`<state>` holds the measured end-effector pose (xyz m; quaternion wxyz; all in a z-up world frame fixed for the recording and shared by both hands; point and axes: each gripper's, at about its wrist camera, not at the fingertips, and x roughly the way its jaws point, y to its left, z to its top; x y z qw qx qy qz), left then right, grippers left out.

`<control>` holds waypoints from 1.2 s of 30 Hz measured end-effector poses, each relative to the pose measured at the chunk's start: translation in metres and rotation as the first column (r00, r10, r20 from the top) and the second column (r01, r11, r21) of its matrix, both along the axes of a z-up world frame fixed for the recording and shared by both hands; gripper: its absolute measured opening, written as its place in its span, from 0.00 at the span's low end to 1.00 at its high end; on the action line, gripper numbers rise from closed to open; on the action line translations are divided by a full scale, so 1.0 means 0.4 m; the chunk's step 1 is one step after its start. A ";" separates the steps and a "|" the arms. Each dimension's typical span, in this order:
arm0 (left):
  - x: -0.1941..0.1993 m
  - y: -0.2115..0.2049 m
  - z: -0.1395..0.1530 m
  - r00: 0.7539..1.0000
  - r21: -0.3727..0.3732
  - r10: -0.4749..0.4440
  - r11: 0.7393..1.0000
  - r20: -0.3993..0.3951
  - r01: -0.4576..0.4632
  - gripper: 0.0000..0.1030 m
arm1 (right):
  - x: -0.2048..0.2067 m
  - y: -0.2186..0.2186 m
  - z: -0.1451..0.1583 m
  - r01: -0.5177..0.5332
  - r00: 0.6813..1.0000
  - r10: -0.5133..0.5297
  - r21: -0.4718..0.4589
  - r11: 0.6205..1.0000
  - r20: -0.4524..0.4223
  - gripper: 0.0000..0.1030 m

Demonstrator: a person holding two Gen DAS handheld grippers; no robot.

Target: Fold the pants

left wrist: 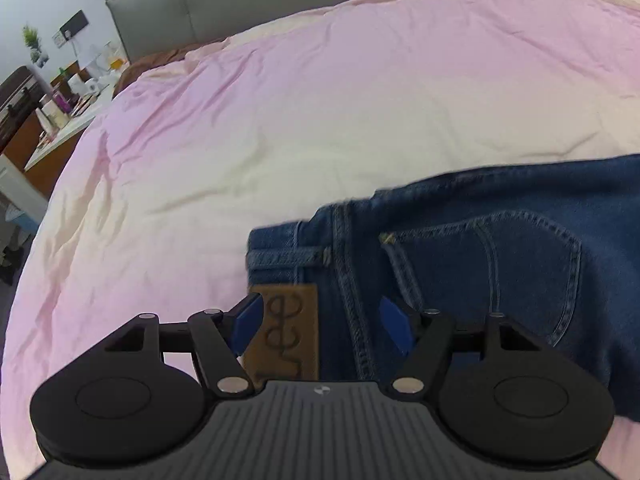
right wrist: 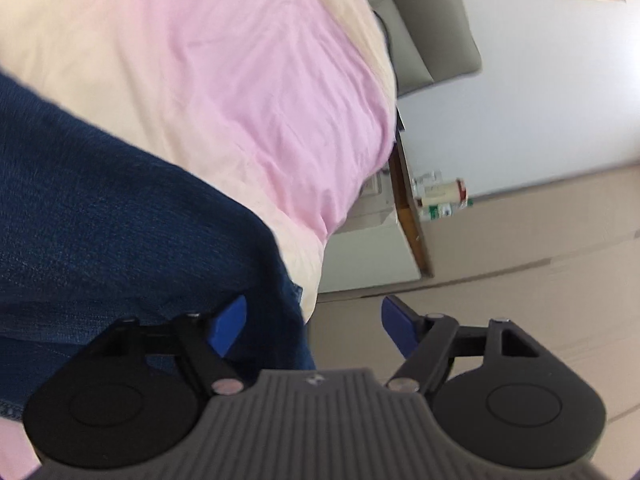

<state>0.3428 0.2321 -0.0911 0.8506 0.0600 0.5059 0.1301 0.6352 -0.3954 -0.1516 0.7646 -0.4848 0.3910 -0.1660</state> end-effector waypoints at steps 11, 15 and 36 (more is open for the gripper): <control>-0.141 0.088 -0.040 0.983 -0.148 0.184 0.972 0.017 -0.180 0.73 | -0.171 -0.265 0.088 0.246 0.949 -0.314 0.563 0.789 0.026 0.45; -0.111 0.061 -0.087 0.984 -0.084 0.179 0.980 -0.014 -0.179 0.71 | -0.209 -0.331 0.026 0.259 0.927 -0.375 0.676 0.690 0.029 0.44; -0.032 -0.040 -0.159 0.975 0.093 0.185 0.980 -0.122 -0.174 0.49 | 0.017 -0.364 0.103 0.103 0.898 -0.298 0.504 0.858 0.324 0.00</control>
